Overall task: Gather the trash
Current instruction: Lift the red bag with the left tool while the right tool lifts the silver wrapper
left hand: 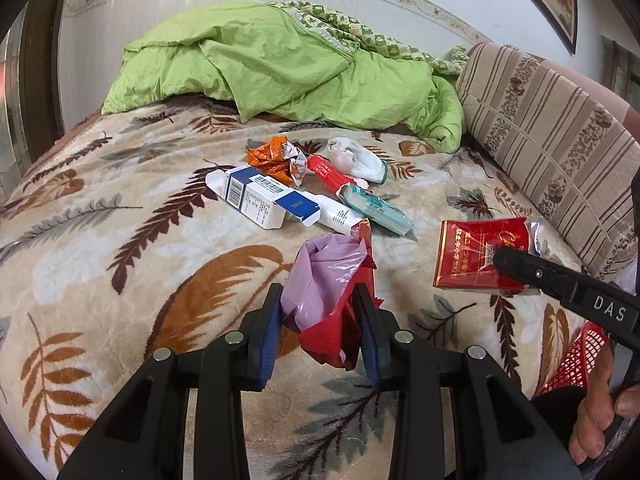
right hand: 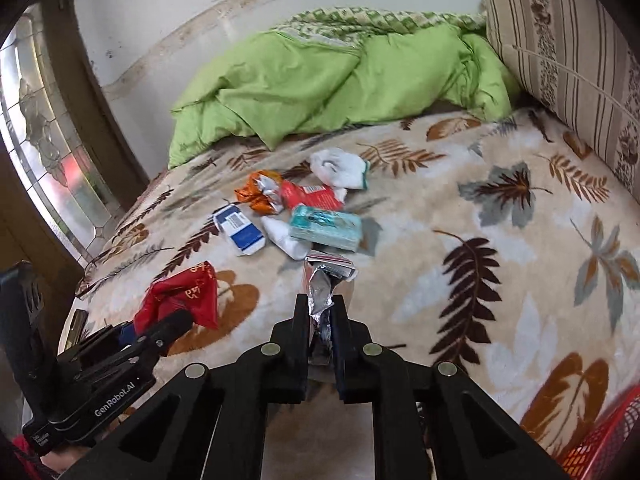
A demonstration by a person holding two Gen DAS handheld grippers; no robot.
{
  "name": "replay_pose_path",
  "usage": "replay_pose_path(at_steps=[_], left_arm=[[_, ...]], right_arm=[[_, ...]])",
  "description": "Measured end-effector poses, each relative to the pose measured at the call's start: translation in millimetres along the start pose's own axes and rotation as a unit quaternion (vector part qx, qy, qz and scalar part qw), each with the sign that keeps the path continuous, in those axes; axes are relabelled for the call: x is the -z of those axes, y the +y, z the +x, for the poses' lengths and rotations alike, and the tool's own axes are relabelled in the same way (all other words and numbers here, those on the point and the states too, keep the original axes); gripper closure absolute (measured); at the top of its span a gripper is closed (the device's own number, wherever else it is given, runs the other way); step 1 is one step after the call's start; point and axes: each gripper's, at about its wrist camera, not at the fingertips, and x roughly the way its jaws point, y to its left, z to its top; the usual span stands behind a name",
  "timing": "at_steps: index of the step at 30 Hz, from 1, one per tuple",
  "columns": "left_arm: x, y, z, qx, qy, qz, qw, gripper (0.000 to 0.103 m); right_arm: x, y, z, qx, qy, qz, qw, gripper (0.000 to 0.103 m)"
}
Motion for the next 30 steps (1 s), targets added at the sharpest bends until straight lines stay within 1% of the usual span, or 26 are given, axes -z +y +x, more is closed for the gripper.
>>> replay_pose_path(at_steps=[4,9,11,16,21,25,30], left_arm=[[1.1,-1.8,-9.3,-0.016,-0.01,0.003,0.9998,0.07],[5.3,-11.0,-31.8,-0.034,-0.037,0.011,0.9987,0.07],[9.5,-13.9,-37.3,-0.034,-0.037,0.012,0.9986,0.07],[16.6,-16.3,-40.6,-0.051,-0.034,0.017,0.998,0.07],[14.8,-12.7,-36.4,-0.065,-0.033,0.011,0.9973,0.069],[15.7,-11.3,-30.1,-0.074,-0.025,0.01,0.9969,0.069],[17.0,-10.8,-25.7,-0.087,-0.022,0.017,0.9958,0.069]], right_arm=[[-1.0,2.5,-0.5,-0.005,-0.008,0.001,1.0,0.093],[5.3,8.5,-11.5,-0.002,-0.021,-0.01,1.0,0.093],[9.9,12.7,-17.2,-0.004,-0.025,-0.019,0.999,0.093],[16.9,20.7,-24.1,-0.002,-0.033,-0.041,0.999,0.093],[17.4,15.0,-26.7,-0.002,-0.035,-0.033,0.999,0.093],[16.1,9.6,-26.5,-0.001,-0.032,-0.025,0.999,0.093],[16.7,13.4,-25.0,-0.001,-0.03,-0.033,0.999,0.093]])
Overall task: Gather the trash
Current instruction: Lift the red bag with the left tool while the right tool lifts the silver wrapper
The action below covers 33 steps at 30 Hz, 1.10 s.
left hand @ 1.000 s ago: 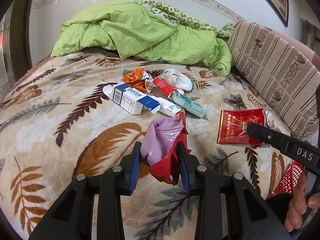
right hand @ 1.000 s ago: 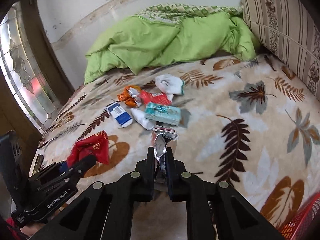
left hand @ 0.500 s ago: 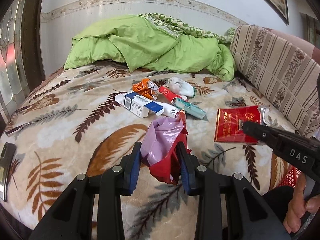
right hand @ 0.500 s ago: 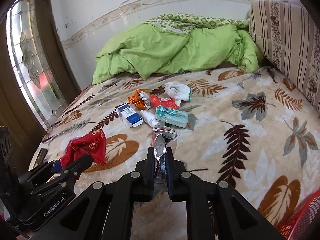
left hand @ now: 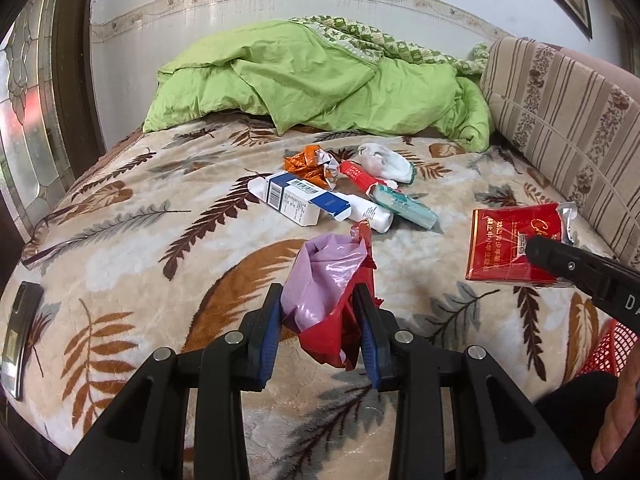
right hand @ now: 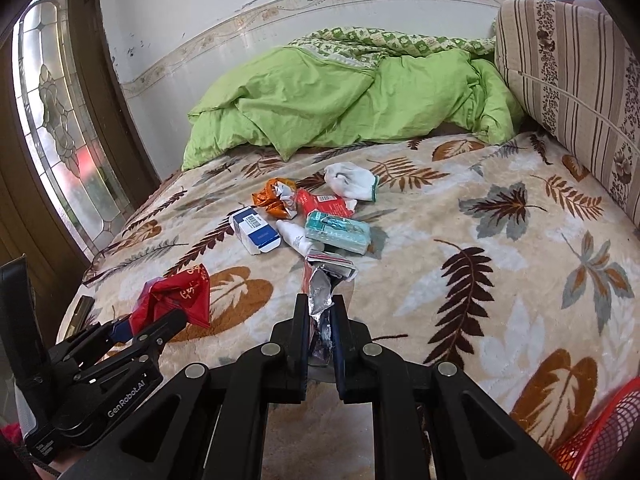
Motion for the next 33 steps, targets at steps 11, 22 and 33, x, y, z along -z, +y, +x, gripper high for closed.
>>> replay_pose_path(at_steps=[11,22,33], left_arm=[[0.3,3.7,4.0,-0.006,0.003,-0.001,1.0,0.069],[0.5,3.4,4.0,-0.006,0.003,-0.002,1.0,0.069],[0.7,2.6,4.7,-0.006,0.004,-0.003,1.0,0.069]], right_arm=[[0.4,1.4,2.5,0.001,0.003,-0.004,1.0,0.093],[0.4,0.9,2.6,0.002,0.003,-0.005,1.0,0.093],[0.4,0.8,2.6,0.002,0.003,-0.006,1.0,0.093]])
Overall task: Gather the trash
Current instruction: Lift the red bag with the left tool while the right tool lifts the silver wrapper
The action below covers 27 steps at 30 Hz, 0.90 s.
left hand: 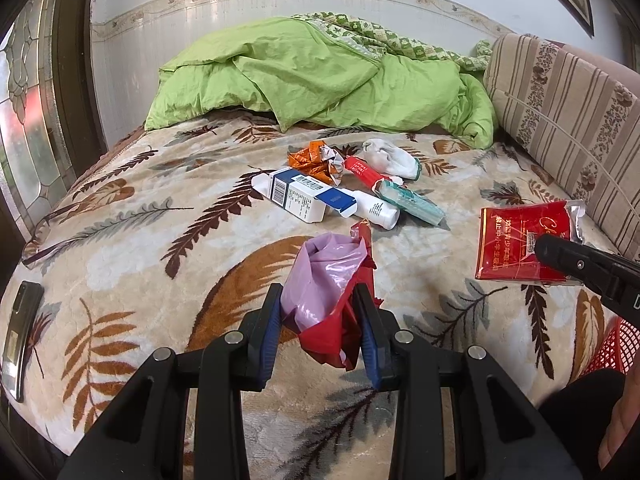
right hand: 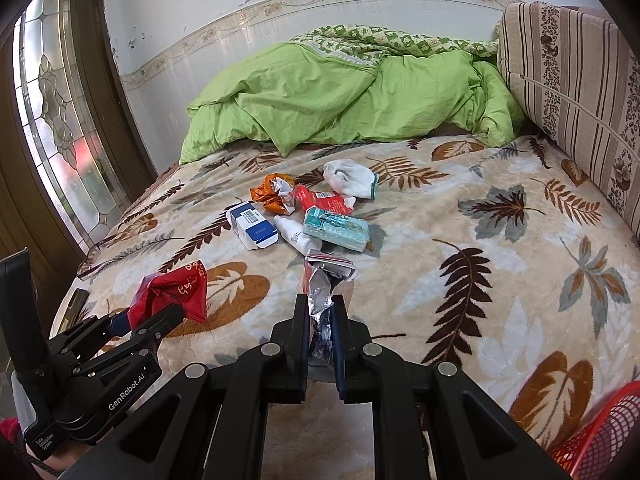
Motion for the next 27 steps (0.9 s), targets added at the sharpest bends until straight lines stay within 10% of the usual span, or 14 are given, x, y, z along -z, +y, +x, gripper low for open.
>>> replay_pose_path(at_steps=[27], left_arm=[[0.1,-5.2,-3.3,0.012,0.0,0.0,0.9999,0.069]], right_arm=[[-0.8,-14.6,-7.4,0.006,0.009,0.027,1.0,0.093]])
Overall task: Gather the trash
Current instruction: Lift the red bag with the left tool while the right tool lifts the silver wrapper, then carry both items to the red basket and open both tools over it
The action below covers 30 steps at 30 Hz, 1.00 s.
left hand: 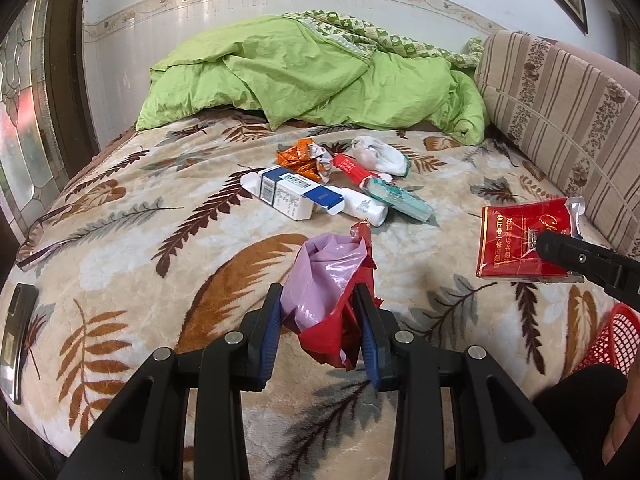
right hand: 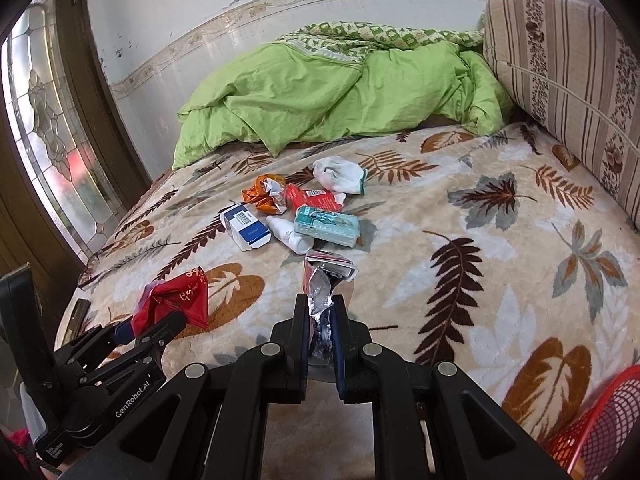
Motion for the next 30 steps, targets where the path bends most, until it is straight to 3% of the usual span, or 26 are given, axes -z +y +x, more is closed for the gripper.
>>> replay_pose_path(at_steps=[9,18,22,25,30], left_arm=[[-12.4,-30.4,-28.8,0.073,-0.011,0.019,0.9971,0.069],[-27.1,-113.4,-51.9,0.188,0.001,0.09,0.9781,0.069],[-28.5,-165.5,-59.6,0.244,0.012,0.133,0.9604,0.069],[-22.2,-215.6,-64.8,0.297,0.038,0.167,0.9396,0.069],[-3.1,-286.9,-68.4,0.35,0.078,0.222,0.9064,0.069]], right_arm=[[-3.1,-24.2,-44.8,0.003,-0.013,0.037,0.999,0.093],[11.3,-98.1,-121.8,0.057,-0.032,0.119,0.991,0.093],[26.5,-141.3,-164.9,0.106,-0.044,0.156,0.981,0.093],[41.3,-170.0,-194.4,0.141,-0.047,0.179,0.972,0.093],[68.6,-205.2,-224.6,0.18,-0.043,0.216,0.959,0.092]])
